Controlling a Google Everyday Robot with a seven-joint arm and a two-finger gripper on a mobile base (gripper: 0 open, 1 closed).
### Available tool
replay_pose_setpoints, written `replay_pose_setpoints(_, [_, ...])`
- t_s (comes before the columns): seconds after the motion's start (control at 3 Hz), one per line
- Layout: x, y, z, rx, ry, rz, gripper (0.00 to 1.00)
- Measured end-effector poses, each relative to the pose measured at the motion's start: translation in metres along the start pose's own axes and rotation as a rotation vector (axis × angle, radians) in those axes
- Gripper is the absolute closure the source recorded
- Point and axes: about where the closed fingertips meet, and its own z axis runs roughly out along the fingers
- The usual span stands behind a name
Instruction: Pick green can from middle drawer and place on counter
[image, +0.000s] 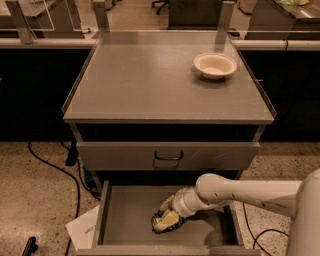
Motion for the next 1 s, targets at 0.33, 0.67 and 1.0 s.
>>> replay_pose_setpoints(0.33, [-0.031,0.007,-0.040,0.038,-0.058,-0.058,1.00])
replay_pose_setpoints(0.67, [-0.058,0.016,-0.080,0.084,-0.099,-0.112,1.00])
replay_pose_setpoints(1.0, [-0.078,0.029,-0.110,0.107,-0.141,-0.147,1.00])
